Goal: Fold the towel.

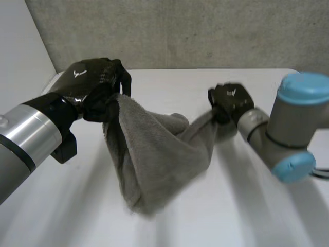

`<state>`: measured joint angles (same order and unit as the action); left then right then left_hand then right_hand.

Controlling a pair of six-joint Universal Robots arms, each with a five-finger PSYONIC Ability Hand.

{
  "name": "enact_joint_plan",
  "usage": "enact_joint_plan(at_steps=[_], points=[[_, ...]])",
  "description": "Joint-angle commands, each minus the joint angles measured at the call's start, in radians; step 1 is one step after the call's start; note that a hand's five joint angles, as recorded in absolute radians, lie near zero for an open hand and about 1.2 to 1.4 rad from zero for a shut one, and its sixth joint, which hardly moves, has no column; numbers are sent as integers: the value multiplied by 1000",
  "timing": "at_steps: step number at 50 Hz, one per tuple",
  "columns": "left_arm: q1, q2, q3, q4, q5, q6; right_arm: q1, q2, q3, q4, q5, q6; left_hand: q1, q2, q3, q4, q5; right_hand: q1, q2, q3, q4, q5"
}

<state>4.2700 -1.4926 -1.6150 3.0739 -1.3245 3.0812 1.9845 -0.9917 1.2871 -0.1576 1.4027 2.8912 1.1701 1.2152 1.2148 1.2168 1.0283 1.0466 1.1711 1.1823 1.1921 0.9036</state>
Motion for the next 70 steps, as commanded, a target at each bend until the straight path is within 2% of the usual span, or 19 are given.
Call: enact_joint_plan(at_steps=[1, 5, 6, 7, 8, 12, 20, 23, 25, 31, 33, 42, 45, 50, 56, 64, 67, 69, 70], points=[[2, -17, -46, 5, 1, -1, -12, 243, -394, 59, 10, -81, 226, 181, 182, 180, 193, 350, 225, 214, 204, 318], [-1, -67, -57, 9, 1, 1, -7, 336, -484, 96, 13, -101, 226, 181, 182, 180, 193, 350, 225, 214, 204, 318], [-10, -107, -52, 11, -1, 2, -3, 358, -503, 121, 15, -107, 226, 181, 182, 180, 193, -164, -288, -299, -309, -195], [-10, -107, -52, 11, -1, 2, -3, 358, -503, 121, 15, -107, 226, 181, 182, 180, 193, -169, -293, -305, -314, -200], [-13, -141, -46, 11, -7, 2, 7, 363, -502, 148, 18, -110, 226, 181, 182, 180, 193, -872, -997, -1008, -1018, -904], [-15, -189, -26, 11, -22, 2, 30, 315, -453, 193, 38, -99, 226, 181, 182, 180, 193, -872, -997, -1008, -1018, -904], [-19, -311, 116, 12, -90, 13, -4, -80, -30, 213, 51, 18, 226, 181, 182, 180, 193, -872, -997, -1008, -1018, -904], [-19, -330, 142, 16, -101, 17, -6, -137, 54, 213, 50, 56, 226, 181, 182, 180, 193, -872, -997, -1008, -1018, -904], [-18, -365, 182, 28, -108, 37, -4, -224, 196, 213, 39, 121, 226, 181, 182, 180, 193, -872, -997, -1008, -1018, -904], [-15, -414, 210, 48, -116, 71, -4, -294, 359, 211, 12, 191, 226, 181, 182, 180, 193, -872, -997, -1008, -1018, -904], [-15, -434, 210, 54, -122, 77, -3, -324, 435, 211, -27, 201, 226, 181, 182, 180, 193, -872, -997, -1008, -1018, -904], [-15, -465, 213, 69, -125, 77, 120, -309, 526, 136, -53, 241, 226, 181, 182, 180, 193, -872, -997, -1008, -1018, -904], [-15, -469, 218, 83, -131, 77, 171, -227, 518, 12, -6, 258, 226, 181, 182, 180, 193, -871, -995, -1006, -1016, -902], [-15, -468, 218, 85, -133, 79, 201, -168, 492, -48, 71, 263, 226, 181, 182, 180, 193, -856, -980, -992, -1001, -887], [-13, -466, 216, 86, -156, 77, 246, -116, 465, -77, 110, 264, 226, 181, 182, 180, 193, -812, -936, -948, -957, -843], [-10, -466, 211, 86, -163, 77, 251, -62, 454, -163, 122, 250, 226, 181, 182, 180, 193, -542, -666, -678, -687, -573], [-10, -465, 207, 85, -165, 77, 246, -56, 452, -175, 130, 250, 226, 181, 182, 180, 193, -377, -502, -513, -523, -409], [-10, -462, 201, 85, -165, 79, 238, -58, 454, -183, 134, 247, 226, 181, 182, 180, 193, -77, -201, -212, -222, -108], [-10, -462, 201, 85, -165, 79, 238, -58, 454, -183, 134, 247, 226, 181, 182, 180, 193, -75, -199, -211, -220, -107]])
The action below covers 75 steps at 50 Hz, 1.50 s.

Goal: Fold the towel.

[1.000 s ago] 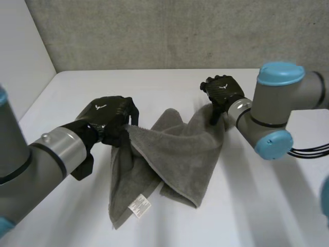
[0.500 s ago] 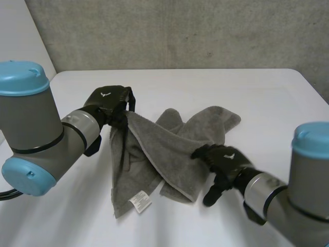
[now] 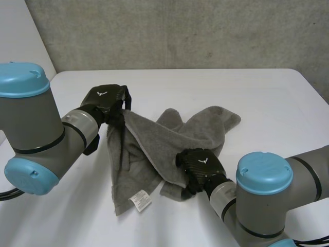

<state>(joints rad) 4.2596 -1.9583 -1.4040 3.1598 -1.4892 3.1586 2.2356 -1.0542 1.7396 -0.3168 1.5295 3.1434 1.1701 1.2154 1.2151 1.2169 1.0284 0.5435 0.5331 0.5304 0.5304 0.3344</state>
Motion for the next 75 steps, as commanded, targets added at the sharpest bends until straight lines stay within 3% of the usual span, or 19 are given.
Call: enact_joint_plan(at_steps=[1, 2, 3, 8, 13, 16, 18, 24, 32, 46, 53, 57, 59, 60, 61, 62, 64, 68, 75], points=[[2, 5, -12, -3, 0, 1, -16, -3, 1, -31, 14, -5, 226, 181, 181, 179, 193, 637, 648, 651, 650, 672], [2, 5, -12, -3, 0, 1, -16, -3, 1, -31, 14, -5, 226, 181, 181, 179, 193, 639, 650, 653, 653, 674], [2, 7, -13, -4, 0, 1, -20, -10, 1, -41, 23, -5, 226, 181, 181, 179, 193, 837, 848, 850, 850, 872], [6, 29, -26, -17, 6, 5, -65, -78, -12, -38, 37, -42, 226, 181, 181, 179, 193, 853, 863, 866, 866, 887], [5, 125, -49, -60, 12, 8, -203, -214, -57, 16, 4, -140, 226, 181, 181, 179, 193, 853, 863, 866, 866, 887], [5, 203, -49, -103, 20, 23, -277, -288, -138, 134, -51, -259, 226, 181, 181, 179, 193, 853, 863, 866, 866, 887], [5, 240, -43, -132, 20, 54, -316, -332, -250, 313, -112, -386, 226, 181, 181, 179, 193, 853, 863, 866, 866, 887], [2, 329, -10, -266, 14, 309, -327, -333, -454, 647, -140, -543, 226, 181, 181, 179, 193, 853, 863, 866, 866, 887], [-12, 204, -20, -288, 15, 333, -309, -205, -549, 808, -141, -614, 226, 181, 181, 179, 193, 853, 863, 866, 866, 887], [-17, -128, 0, -273, 18, 345, -255, 71, -562, 786, -140, -651, 226, 181, 181, 179, 193, 853, 863, 866, 866, 887], [5, -203, 143, -158, 12, 380, -255, 194, -731, 652, -50, -652, 226, 181, 181, 179, 193, 853, 863, 866, 866, 887], [13, -179, 197, -29, 6, 408, -254, 186, -841, 495, 26, -654, 226, 181, 181, 179, 193, 853, 863, 866, 866, 887], [20, -87, 212, 185, -9, 428, -254, 127, -891, 284, 63, -652, 226, 181, 181, 179, 193, 853, 863, 866, 866, 887], [20, -87, 212, 186, -9, 428, -254, 126, -891, 283, 63, -652, 226, 181, 181, 179, 193, 853, 863, 866, 866, 887], [20, -38, 206, 307, -23, 435, -257, 78, -884, 154, 63, -651, 226, 181, 181, 179, 193, 853, 863, 866, 866, 887], [20, -37, 206, 309, -23, 436, -257, 31, -867, 25, 64, -651, 226, 181, 181, 179, 193, 853, 863, 866, 866, 887], [22, 40, 200, 510, -51, 440, -257, -11, -844, -86, 67, -654, 226, 181, 181, 179, 193, 853, 863, 866, 866, 887], [29, 94, 191, 536, -60, 440, -255, -87, -786, -168, 64, -654, 226, 181, 181, 179, 193, 853, 863, 866, 866, 887], [58, 119, 123, 326, -54, 434, -255, -135, -675, 17, 18, -645, 226, 181, 181, 179, 193, 853, 863, 866, 866, 887]])
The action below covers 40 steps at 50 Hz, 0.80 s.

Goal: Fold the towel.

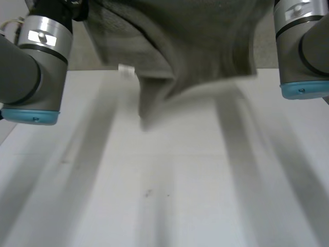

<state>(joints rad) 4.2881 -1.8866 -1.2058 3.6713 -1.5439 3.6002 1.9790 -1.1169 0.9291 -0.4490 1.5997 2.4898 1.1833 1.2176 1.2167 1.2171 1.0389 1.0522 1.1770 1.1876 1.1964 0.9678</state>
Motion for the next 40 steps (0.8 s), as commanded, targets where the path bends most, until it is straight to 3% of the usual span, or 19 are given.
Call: enact_joint_plan(at_steps=[1, 6, 11, 21, 25, 28, 40], points=[[30, 47, -75, -186, 1, -8, 1, -72, 136, 150, -52, 9, 213, 179, 180, 179, 183, 344, 219, 209, 200, 254], [30, 46, -253, -307, 54, 6, -6, -73, 298, 317, -113, 12, 213, 179, 180, 179, 183, 344, 219, 209, 200, 254], [27, 35, -392, -390, 80, 28, -11, -72, 434, 419, -122, 14, 213, 179, 180, 179, 183, 344, 219, 209, 200, 254], [-10, -68, -495, -427, 79, 164, -63, -15, 596, 518, -162, 20, 178, 144, 145, 144, 148, 344, 219, 209, 200, 254], [-17, -74, -488, -406, 79, 163, -83, -21, 620, 489, -191, 66, -282, -316, -315, -315, -312, 344, 219, 209, 200, 254], [-27, -72, -491, -376, 77, 161, -101, -35, 623, 478, -195, 119, -476, -510, -509, -509, -506, 344, 219, 209, 200, 254], [-28, -66, -532, -366, 74, 112, -167, -57, 633, 472, -238, 268, -565, -599, -598, -598, -595, 344, 219, 209, 200, 254]])
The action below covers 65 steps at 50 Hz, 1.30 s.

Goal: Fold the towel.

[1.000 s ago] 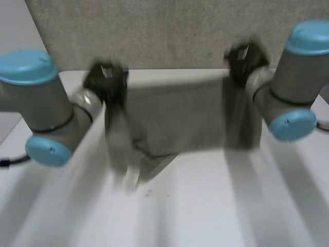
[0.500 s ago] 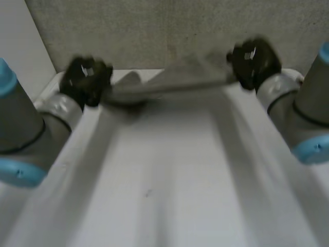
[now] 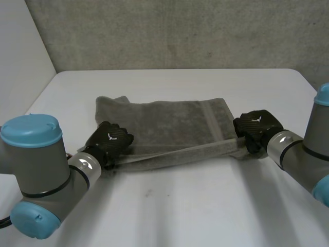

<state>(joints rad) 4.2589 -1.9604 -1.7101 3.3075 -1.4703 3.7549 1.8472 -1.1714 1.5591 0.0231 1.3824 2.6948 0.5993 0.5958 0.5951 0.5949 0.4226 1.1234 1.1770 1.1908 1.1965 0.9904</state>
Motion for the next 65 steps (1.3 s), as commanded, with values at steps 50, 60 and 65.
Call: enact_joint_plan(at_steps=[50, 60, 65], points=[[348, -40, -51, -86, 260, -145, -112, 65, 2, -88, -12, 71, 46, 49, 50, 50, 48, 273, 219, 205, 200, 231], [332, -83, -6, -82, 260, -145, -109, 70, 2, -89, -13, 68, 52, 55, 56, 56, 54, 273, 219, 205, 200, 231], [325, -101, 14, -82, 260, -145, -109, 78, 4, -89, -13, 65, 90, 93, 94, 94, 92, 273, 219, 205, 200, 231]])
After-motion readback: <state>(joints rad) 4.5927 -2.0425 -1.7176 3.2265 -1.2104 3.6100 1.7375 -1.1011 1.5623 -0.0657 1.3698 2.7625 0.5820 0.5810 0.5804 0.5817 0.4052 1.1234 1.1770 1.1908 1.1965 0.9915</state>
